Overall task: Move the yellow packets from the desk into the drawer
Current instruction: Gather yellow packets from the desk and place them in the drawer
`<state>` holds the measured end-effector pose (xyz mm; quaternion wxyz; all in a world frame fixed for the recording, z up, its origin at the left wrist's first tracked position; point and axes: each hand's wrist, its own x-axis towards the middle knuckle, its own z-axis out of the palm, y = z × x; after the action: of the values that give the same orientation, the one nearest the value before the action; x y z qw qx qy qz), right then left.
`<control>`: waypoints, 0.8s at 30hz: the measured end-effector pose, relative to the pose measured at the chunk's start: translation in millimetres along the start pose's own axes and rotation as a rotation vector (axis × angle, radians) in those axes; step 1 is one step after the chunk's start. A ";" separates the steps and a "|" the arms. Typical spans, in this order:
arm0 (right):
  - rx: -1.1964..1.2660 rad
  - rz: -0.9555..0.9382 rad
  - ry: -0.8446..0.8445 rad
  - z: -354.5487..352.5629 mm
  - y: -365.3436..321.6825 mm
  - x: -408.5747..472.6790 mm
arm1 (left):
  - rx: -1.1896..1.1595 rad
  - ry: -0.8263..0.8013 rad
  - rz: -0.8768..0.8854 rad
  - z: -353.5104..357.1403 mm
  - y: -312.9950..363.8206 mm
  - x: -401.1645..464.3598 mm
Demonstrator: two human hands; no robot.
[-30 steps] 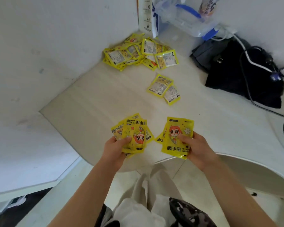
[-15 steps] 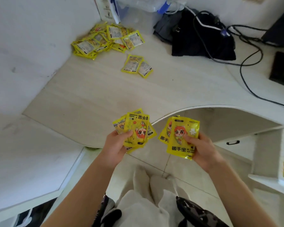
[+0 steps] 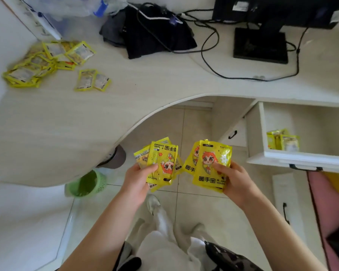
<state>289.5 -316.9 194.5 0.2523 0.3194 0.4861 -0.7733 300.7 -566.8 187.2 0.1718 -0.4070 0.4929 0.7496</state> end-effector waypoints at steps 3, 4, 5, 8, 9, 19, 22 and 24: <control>0.048 -0.003 0.045 -52.5 -1.4 -19.2 | 0.040 -0.022 -0.028 41.1 -35.8 -8.3; 0.071 0.001 0.059 -69.4 -2.2 -25.4 | 0.050 -0.033 -0.038 55.5 -49.1 -11.3; 0.098 0.006 0.073 -85.5 -3.0 -31.1 | 0.059 -0.042 -0.044 70.1 -61.5 -15.1; 0.165 0.005 0.106 -126.5 -5.7 -45.0 | 0.076 -0.069 -0.051 110.0 -92.7 -25.2; 0.173 0.000 0.113 -137.7 -7.3 -48.7 | 0.077 -0.079 -0.051 121.9 -100.4 -27.7; 0.216 -0.072 0.243 -231.6 -35.1 -65.0 | 0.208 -0.130 -0.099 221.5 -148.5 -29.2; 0.214 -0.076 0.281 -254.9 -50.5 -57.6 | 0.241 -0.145 -0.109 250.7 -150.4 -17.5; 0.210 -0.076 0.293 -269.6 -66.6 -48.7 | 0.243 -0.159 -0.116 271.5 -147.7 -8.2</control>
<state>342.5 -40.2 182.7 0.1148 0.4345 0.4461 -0.7740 283.3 -259.8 154.7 0.3012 -0.3502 0.5404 0.7033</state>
